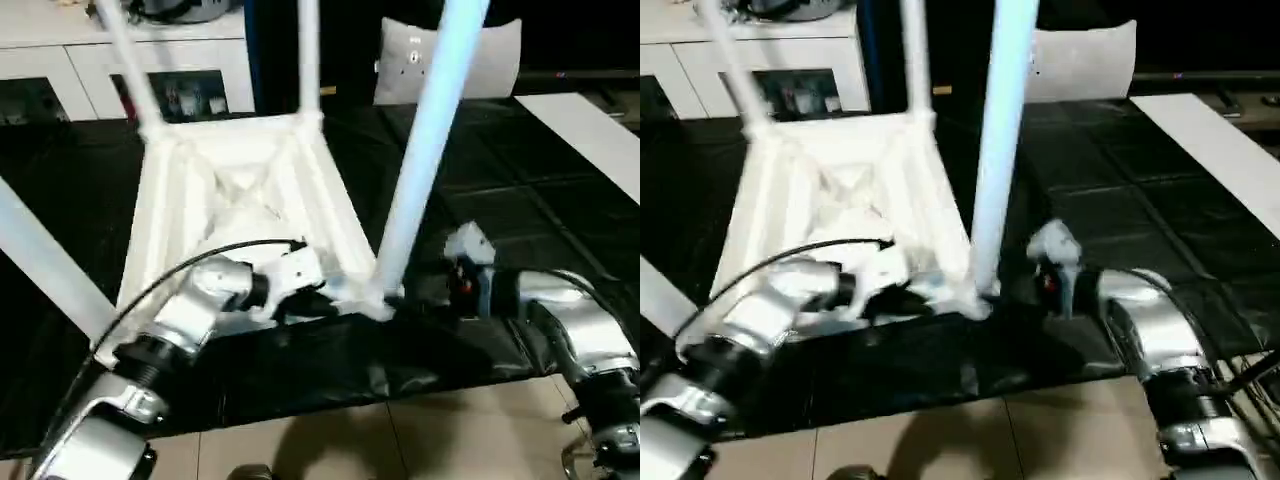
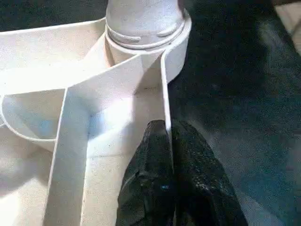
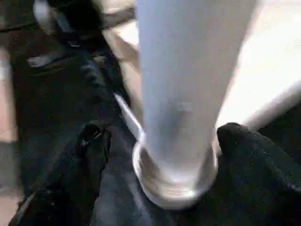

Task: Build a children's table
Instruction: Rotate leg to tighten

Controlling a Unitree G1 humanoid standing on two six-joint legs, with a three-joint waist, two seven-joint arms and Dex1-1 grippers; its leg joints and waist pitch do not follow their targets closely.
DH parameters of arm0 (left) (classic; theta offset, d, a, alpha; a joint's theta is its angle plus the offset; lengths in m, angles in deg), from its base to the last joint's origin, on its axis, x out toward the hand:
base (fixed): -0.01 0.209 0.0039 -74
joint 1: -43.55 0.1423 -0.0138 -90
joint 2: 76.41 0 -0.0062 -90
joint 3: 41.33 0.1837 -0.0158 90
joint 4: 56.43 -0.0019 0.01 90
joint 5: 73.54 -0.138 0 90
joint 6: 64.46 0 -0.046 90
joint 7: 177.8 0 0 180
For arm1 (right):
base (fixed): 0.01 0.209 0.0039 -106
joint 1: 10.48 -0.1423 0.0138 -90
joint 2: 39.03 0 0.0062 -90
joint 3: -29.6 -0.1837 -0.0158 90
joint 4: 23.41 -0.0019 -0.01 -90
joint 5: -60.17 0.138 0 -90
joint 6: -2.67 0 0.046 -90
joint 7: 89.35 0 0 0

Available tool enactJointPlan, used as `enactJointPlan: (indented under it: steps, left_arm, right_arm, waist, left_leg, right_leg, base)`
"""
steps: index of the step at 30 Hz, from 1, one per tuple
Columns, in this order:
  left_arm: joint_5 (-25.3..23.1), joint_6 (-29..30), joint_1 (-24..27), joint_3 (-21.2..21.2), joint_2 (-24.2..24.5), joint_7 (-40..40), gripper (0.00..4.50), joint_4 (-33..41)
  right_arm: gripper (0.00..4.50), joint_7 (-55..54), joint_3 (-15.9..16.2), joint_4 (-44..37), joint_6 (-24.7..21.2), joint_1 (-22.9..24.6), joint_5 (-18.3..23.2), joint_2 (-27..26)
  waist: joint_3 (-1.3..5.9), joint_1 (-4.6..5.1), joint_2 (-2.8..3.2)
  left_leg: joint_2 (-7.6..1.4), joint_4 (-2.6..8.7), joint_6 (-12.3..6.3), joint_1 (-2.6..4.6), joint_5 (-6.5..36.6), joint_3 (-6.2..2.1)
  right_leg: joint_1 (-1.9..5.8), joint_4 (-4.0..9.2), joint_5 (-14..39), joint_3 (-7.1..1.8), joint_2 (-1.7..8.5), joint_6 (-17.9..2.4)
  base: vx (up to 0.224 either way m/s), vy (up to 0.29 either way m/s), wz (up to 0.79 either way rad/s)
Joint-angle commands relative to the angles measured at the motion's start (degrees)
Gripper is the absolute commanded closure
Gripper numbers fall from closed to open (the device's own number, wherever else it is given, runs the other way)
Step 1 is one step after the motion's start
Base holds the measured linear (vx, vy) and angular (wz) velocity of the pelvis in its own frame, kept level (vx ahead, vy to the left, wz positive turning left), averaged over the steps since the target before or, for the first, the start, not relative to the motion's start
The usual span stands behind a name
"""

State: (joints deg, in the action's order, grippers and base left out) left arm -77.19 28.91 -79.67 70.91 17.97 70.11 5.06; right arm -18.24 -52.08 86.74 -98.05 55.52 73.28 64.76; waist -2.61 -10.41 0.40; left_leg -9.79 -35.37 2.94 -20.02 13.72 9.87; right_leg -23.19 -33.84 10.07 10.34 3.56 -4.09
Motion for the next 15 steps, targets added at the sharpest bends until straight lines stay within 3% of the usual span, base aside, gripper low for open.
enactJointPlan:
  steps: [1, 5, 9, 15]
  left_arm:
    - [-0.47, -2.24, -0.20, 3.02, 0.09, 3.87, 4.50, 0.70]
    - [0.20, -4.74, 0.35, 4.77, 2.15, 9.26, 4.50, 2.09]
    - [0.24, -5.76, 0.11, 4.92, 2.27, 10.39, 4.50, 1.72]
    - [0.44, -6.57, -0.39, 4.81, 2.59, 11.02, 4.50, 0.86]
  right_arm:
    - [0.68, 2.23, 0.57, -1.00, 0.50, 0.06, 0.46, 0.91]
    - [1.05, 5.31, 1.71, 0.33, 2.39, -0.59, 0.49, 1.13]
    - [1.39, 10.00, 2.23, -0.67, -0.84, -0.52, 3.17, 1.28]
    - [1.94, 12.47, 2.98, -1.00, -2.12, -0.30, 3.88, 1.83]
  waist:
    - [4.16, 0.16, -0.83]
    - [4.41, -0.64, -0.86]
    - [4.32, -0.88, -0.87]
    - [4.34, -0.91, -0.86]
  left_leg:
    - [-4.15, 3.48, -6.66, -0.21, -0.66, -1.53]
    - [-4.40, 3.34, -6.83, -0.16, -2.22, -1.56]
    - [-4.53, 3.36, -6.97, -0.27, -2.01, -1.55]
    - [-4.28, 3.36, -6.27, -0.34, -1.57, -1.49]
  right_leg:
    - [4.07, 4.99, 17.73, -4.64, 6.42, 4.67]
    - [4.05, 4.39, 15.00, -4.93, 6.82, 2.44]
    - [4.14, 4.40, 15.25, -4.91, 6.90, 1.56]
    - [4.23, 4.69, 16.60, -4.80, 6.72, 3.07]
  base:
    - [0.000, 0.000, 0.00]
    - [0.000, 0.000, 0.00]
    - [0.000, 0.000, 0.00]
    - [0.000, 0.000, 0.00]
